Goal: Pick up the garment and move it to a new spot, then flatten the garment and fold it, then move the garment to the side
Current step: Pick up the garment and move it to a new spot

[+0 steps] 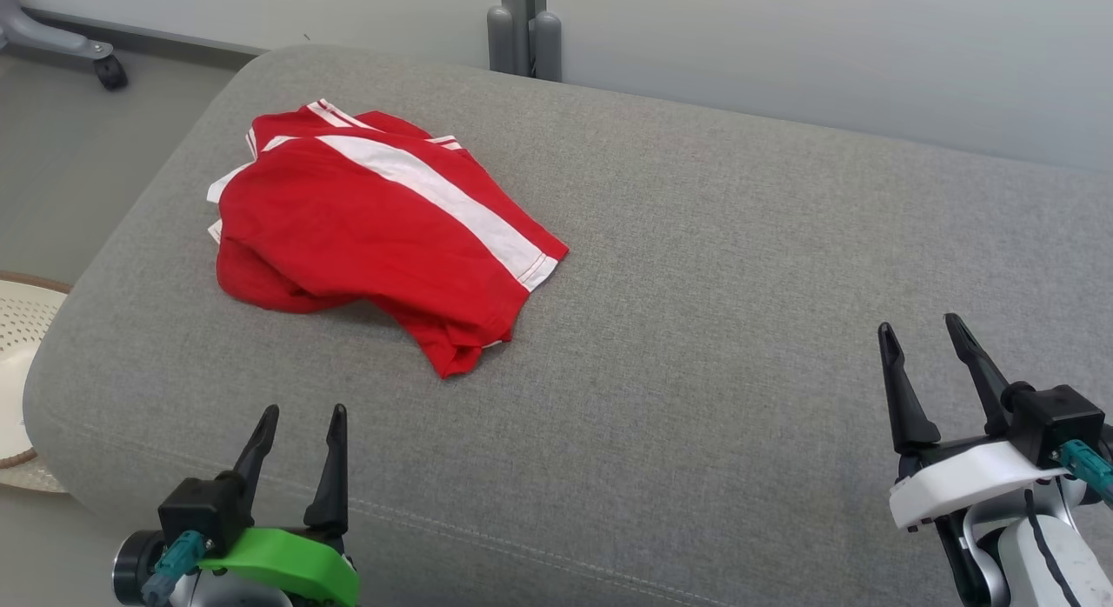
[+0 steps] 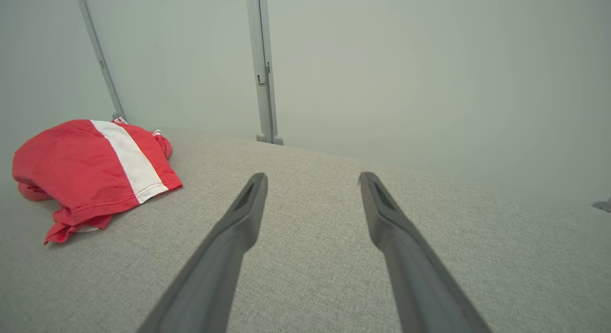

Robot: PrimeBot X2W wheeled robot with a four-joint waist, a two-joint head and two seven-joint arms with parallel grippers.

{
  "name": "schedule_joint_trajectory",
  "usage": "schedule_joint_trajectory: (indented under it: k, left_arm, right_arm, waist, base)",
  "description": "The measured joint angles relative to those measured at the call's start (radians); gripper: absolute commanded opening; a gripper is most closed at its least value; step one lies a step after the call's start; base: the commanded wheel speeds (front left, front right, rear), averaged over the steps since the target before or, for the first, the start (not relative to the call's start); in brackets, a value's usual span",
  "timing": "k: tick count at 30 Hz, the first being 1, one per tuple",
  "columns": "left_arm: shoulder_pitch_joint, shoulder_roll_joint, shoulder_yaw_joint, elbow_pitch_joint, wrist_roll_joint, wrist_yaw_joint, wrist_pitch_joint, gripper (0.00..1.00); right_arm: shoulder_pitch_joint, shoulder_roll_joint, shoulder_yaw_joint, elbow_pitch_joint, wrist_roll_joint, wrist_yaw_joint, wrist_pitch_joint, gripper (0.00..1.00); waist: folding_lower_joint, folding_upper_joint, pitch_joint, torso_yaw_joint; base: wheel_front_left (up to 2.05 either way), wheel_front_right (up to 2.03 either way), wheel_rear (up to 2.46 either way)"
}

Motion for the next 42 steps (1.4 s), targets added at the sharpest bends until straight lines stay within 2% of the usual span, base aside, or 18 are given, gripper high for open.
schedule_joint_trajectory:
  k: [9, 13, 16, 17, 21, 31, 36, 42]
  left_arm:
    - [-0.002, -0.002, 0.035, -0.012, -0.022, 0.000, -0.002, 1.00]
    - [-0.026, -0.004, 0.057, -0.004, -0.066, 0.000, -0.002, 1.00]
    - [-0.067, -0.005, 0.067, 0.016, -0.171, 0.000, -0.002, 1.00]
    - [-0.093, -0.007, 0.068, 0.040, -0.259, 0.000, -0.003, 1.00]
    - [-0.139, -0.011, 0.064, 0.112, -0.435, 0.000, -0.002, 1.00]
    - [-0.342, -0.022, 0.049, 0.202, -0.794, 0.000, 0.039, 1.00]
    - [-0.397, -0.025, 0.050, 0.256, -0.901, 0.000, 0.064, 1.00]
    - [-0.464, -0.026, 0.053, 0.314, -0.946, 0.000, 0.073, 1.00]
  right_arm:
    - [-0.020, -0.005, 0.007, 0.000, -0.010, 0.001, 0.000, 1.00]
    - [-0.036, -0.017, 0.007, -0.004, -0.019, 0.009, 0.000, 1.00]
    - [-0.053, -0.025, 0.014, -0.010, -0.030, 0.009, 0.000, 1.00]
    - [-0.066, -0.031, 0.019, -0.015, -0.037, 0.009, 0.000, 1.00]
    - [-0.098, -0.047, 0.034, -0.025, -0.045, 0.013, 0.000, 1.00]
    - [-0.184, -0.069, 0.041, -0.036, -0.052, 0.018, 0.000, 1.00]
    - [-0.205, -0.072, 0.041, -0.036, -0.052, 0.018, -0.001, 1.00]
    - [-0.223, -0.075, 0.041, -0.036, -0.052, 0.018, -0.001, 1.00]
  waist:
    - [0.0000, 0.0000, 0.030, -0.009]
    - [0.0000, 0.0000, 0.058, -0.013]
    - [0.0000, 0.0000, 0.083, -0.016]
    - [0.0000, 0.0000, 0.103, -0.019]
    - [0.0000, 0.0000, 0.146, -0.026]
    - [0.0000, 0.0000, 0.256, -0.063]
    - [0.0000, 0.0000, 0.294, -0.086]
    - [0.0000, 0.0000, 0.331, -0.104]
  base:
    - [0.00, 0.00, 0.00]
    - [0.00, 0.00, 0.00]
    - [0.00, 0.00, 0.00]
    - [0.00, 0.00, 0.00]
    - [0.00, 0.00, 0.00]
    - [0.00, 0.00, 0.00]
    - [0.00, 0.00, 0.00]
    - [0.00, 0.00, 0.00]
